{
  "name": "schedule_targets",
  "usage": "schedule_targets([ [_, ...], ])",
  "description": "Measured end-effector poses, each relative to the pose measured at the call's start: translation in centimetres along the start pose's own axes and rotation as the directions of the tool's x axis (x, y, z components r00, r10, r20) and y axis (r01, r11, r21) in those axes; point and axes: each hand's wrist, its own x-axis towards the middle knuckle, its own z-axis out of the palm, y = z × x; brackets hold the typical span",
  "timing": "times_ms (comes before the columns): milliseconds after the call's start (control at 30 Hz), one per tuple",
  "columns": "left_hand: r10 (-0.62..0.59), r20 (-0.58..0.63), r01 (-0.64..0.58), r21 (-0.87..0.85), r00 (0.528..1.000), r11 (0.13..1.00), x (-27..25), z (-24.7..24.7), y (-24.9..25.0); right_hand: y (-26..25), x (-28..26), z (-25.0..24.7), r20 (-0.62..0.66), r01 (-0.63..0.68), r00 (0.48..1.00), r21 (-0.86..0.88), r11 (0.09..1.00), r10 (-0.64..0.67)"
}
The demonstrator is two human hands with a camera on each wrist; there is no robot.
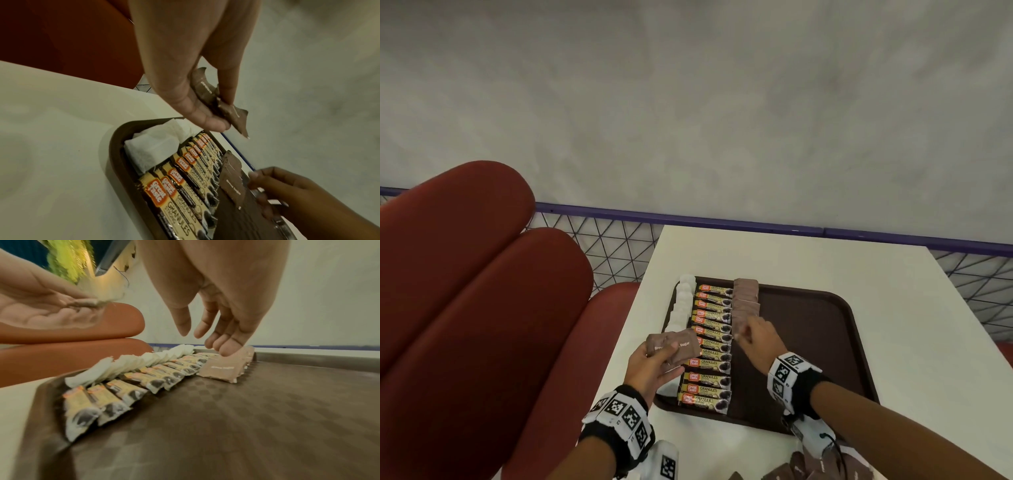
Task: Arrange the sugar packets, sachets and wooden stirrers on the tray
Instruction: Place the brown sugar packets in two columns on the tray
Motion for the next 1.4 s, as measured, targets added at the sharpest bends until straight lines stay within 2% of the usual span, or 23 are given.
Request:
schedule_targets([
  [167, 0.032, -0.003, -0.032, 0.008, 0.999, 0.999, -0.3, 0.5, -0.2, -2.7, -1.1, 0.3, 0.085, 0.067, 0.992, 0.274, 0.959, -0.093],
  [433, 0.065, -0.018, -0.064, 0.032, 0.998, 0.997, -0.6, 0.6, -0.4, -5.3, -1.5, 1.1, 0.141, 0.086, 0.972, 0.534, 0.841, -0.189],
  [633, 0.045, -0.036, -0.043, 0.043, 0.998, 0.998, -0.6, 0.7, -0.6, -5.5, -1.7, 1.9, 0.194, 0.057, 0.958, 0.594, 0.803, -0.212],
  [900, 0.026, -0.018, -0.025, 0.067, 0.999, 0.997, -0.4, 0.9, -0.7, -5.2, -1.7, 1.8, 0.194, 0.086, 0.962, 0.456, 0.886, -0.193],
  [1033, -0.015, -0.018, 0.016, 0.054, 1.000, 0.998, 0.1, 0.6, -0.9, -4.3, -1.7, 0.8, 0.090, 0.042, 0.992, 0.410, 0.911, -0.086],
  [1167, -0.038, -0.033, 0.040, 0.066, 0.999, 0.997, 0.6, -0.4, -1.0, -1.6, -0.9, -0.5, -0.033, -0.134, 0.986, 0.400, 0.907, 0.161],
  [1267, -0.026, -0.041, 0.029, 0.073, 0.999, 0.997, 0.6, -0.8, -0.9, 0.9, -0.1, -1.0, -0.032, -0.281, 0.952, 0.308, 0.909, 0.305],
  [1400, -0.002, -0.070, 0.006, 0.050, 0.998, 0.999, 0.7, -0.8, -0.7, 3.1, 0.9, -0.5, 0.014, -0.373, 0.925, 0.217, 0.902, 0.380],
])
